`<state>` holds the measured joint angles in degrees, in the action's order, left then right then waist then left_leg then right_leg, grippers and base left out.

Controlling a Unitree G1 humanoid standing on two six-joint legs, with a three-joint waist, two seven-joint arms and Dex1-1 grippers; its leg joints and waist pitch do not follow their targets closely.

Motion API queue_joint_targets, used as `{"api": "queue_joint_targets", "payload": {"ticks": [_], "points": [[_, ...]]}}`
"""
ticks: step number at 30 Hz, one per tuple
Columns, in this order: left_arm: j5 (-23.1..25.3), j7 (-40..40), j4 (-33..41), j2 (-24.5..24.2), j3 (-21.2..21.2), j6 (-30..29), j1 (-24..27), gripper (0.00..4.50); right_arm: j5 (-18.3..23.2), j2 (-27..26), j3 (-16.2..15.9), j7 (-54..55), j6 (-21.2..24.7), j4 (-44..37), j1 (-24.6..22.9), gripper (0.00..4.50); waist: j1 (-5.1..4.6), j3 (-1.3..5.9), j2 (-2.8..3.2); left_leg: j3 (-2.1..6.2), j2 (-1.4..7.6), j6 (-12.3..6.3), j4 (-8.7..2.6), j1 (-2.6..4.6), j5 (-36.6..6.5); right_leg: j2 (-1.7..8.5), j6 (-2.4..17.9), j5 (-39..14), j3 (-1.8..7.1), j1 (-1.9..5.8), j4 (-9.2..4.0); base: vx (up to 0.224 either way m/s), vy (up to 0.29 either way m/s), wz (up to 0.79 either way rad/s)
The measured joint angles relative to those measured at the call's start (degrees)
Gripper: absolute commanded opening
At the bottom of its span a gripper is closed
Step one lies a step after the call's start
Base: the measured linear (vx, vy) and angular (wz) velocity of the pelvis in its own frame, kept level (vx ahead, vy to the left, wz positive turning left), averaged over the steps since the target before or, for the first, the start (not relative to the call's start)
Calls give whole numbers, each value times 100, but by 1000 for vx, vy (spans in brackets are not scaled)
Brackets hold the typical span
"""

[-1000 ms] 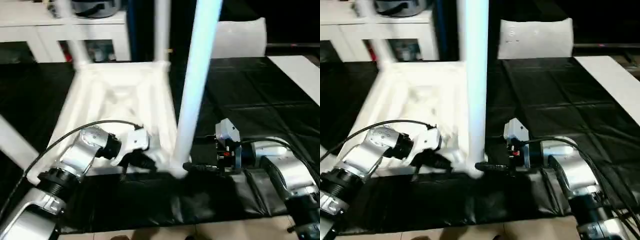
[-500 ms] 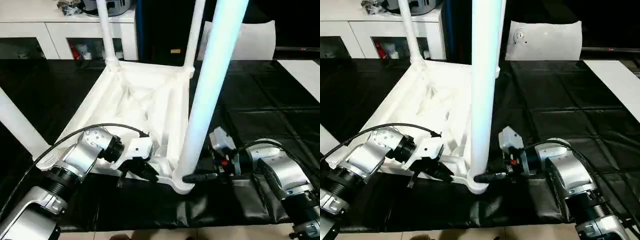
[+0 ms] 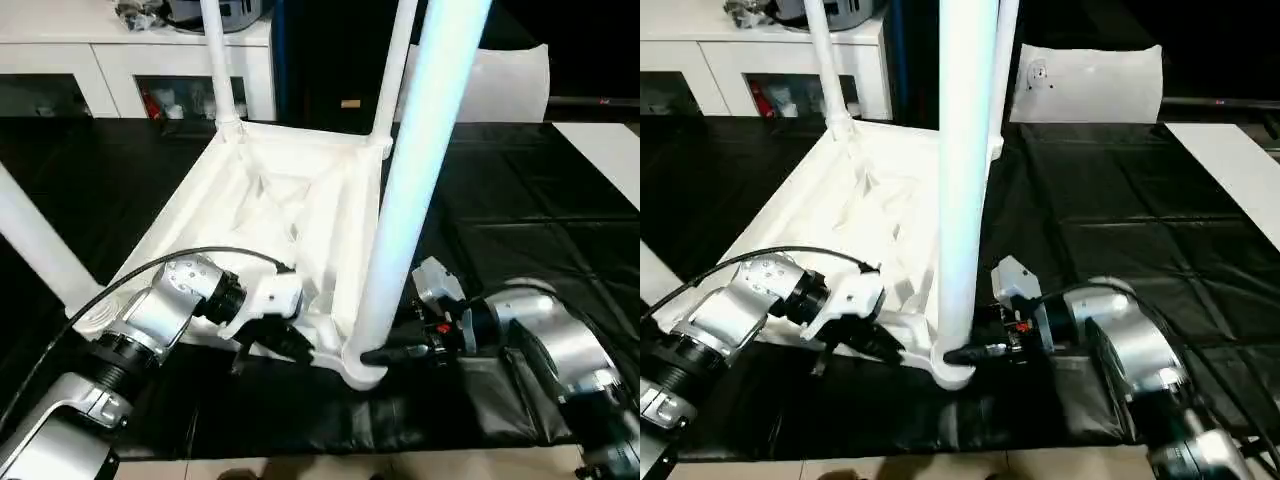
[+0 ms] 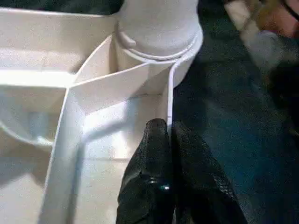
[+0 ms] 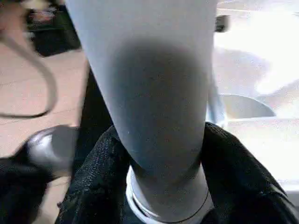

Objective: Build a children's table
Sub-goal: Rotate leg to tighten

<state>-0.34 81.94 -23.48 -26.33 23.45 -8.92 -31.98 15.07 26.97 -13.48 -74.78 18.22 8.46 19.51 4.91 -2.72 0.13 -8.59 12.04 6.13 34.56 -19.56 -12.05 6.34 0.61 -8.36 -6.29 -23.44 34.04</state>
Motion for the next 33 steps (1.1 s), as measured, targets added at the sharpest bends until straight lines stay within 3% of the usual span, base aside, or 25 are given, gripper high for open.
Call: {"api": "queue_joint_targets", "payload": {"ticks": [2,4,6,8,10,12,13,14,15,16,17,18,19,20,21,23,25,30,33], "points": [[23,-398,-8,49,-144,-294,30,0,-134,-294,161,624,186,-50,-81,193,-55,-1,-1,0,-10,3,-1,23,1,-8,-4,-3,0,13,0,0,0,0],[118,-883,-22,203,-331,-608,48,0,-251,-681,390,1401,404,20,-87,192,-204,-3,2,2,-13,3,-2,36,1,-8,-6,-3,-18,18,-23,-26,-1,-4],[202,-1374,-37,450,-464,-891,47,0,-393,-961,556,2100,506,95,-55,191,-347,-4,19,34,-7,3,-4,38,1,-8,-6,-3,-90,41,-105,-52,11,-10],[240,-2106,-106,878,-693,-1345,22,0,-712,-1373,714,3107,674,209,100,191,-532,-6,67,110,12,3,0,9,0,6,-6,-3,-248,92,-243,0,0,0],[241,-2607,-156,1172,-785,-1607,-7,0,-915,-1670,809,3827,811,302,221,191,-673,-13,144,184,93,1,-7,1,-1,4,-6,-3,-410,179,-418,0,0,0],[237,-2916,-204,1332,-857,-1727,-16,0,-1044,-1926,871,4328,890,348,270,190,-769,-19,138,195,84,0,-3,30,-2,8,-6,-5,-358,194,-355,0,0,0],[248,-3200,-285,1487,-927,-1766,-31,0,-1167,-2170,942,4770,938,434,338,190,-810,-26,122,170,40,1,-2,104,-4,11,-6,-5,-313,195,-316,0,0,0],[261,-3392,-350,1570,-968,-1793,-81,0,-1236,-2320,998,5066,974,499,416,190,-838,-34,129,157,2,1,-5,126,-5,25,-6,-5,-360,193,-316,0,0,0],[279,-3523,-405,1625,-987,-1825,-155,0,-1281,-2444,1042,5311,1010,565,517,190,-876,-47,152,180,1,-8,-5,106,-11,65,-7,-5,-472,193,-343,0,0,0],[313,-3690,-453,1727,-1022,-1836,-222,0,-1296,-2637,1166,5625,1031,626,603,190,-918,-55,220,233,37,-8,-3,42,-11,106,-7,-5,-662,213,-442,0,0,0],[342,-3773,-457,1789,-1033,-1836,-247,0,-1296,-2709,1236,5775,1015,634,622,190,-935,-69,262,272,97,-7,-15,-29,-11,100,-13,-9,-709,244,-479,0,0,0],[348,-3836,-457,1844,-1034,-1836,-264,0,-1295,-2749,1297,5859,995,628,624,245,-920,-81,264,316,108,-6,-12,-41,-10,93,-23,-28,-662,241,-388,0,0,0],[352,-3888,-460,1884,-1030,-1837,-263,0,-1295,-2773,1323,5934,995,624,619,259,-929,-100,153,216,45,-4,-7,56,-11,82,-8,-2,-415,185,-256,64,-24,11],[353,-3889,-456,1886,-1019,-1836,-264,0,-1276,-2810,1345,5952,992,600,605,259,-932,-104,125,184,-42,4,4,113,-16,95,0,37,-343,163,-186,77,-7,19],[352,-3881,-446,1889,-1014,-1831,-264,0,-1249,-2831,1360,5957,977,555,573,266,-908,-101,130,174,-60,8,-10,129,-30,103,-1,37,-337,150,-179,77,-7,19],[347,-3758,-363,1814,-994,-1751,-266,0,-1223,-2845,1360,5954,925,429,524,296,-881,-89,161,210,-39,8,-21,12,-35,93,-1,37,-383,104,-202,85,-8,-3],[329,-3607,-268,1739,-943,-1625,-255,0,-1200,-2827,1357,5872,838,222,385,309,-872,-83,159,206,-20,20,-19,-70,-25,80,17,61,-359,34,-185,70,-16,2],[242,-3312,-246,1521,-889,-1360,-241,0,-1013,-2591,1307,5428,776,-73,135,352,-757,-81,163,187,-17,-29,-16,-109,-17,68,54,101,-323,-17,-165,32,-5,2],[226,-3096,-245,1388,-846,-1216,-231,0,-837,-2294,1287,5002,755,-340,-122,376,-612,-81,163,167,-17,-30,-11,-120,-17,63,55,100,-297,-50,-143,0,0,0]]}}
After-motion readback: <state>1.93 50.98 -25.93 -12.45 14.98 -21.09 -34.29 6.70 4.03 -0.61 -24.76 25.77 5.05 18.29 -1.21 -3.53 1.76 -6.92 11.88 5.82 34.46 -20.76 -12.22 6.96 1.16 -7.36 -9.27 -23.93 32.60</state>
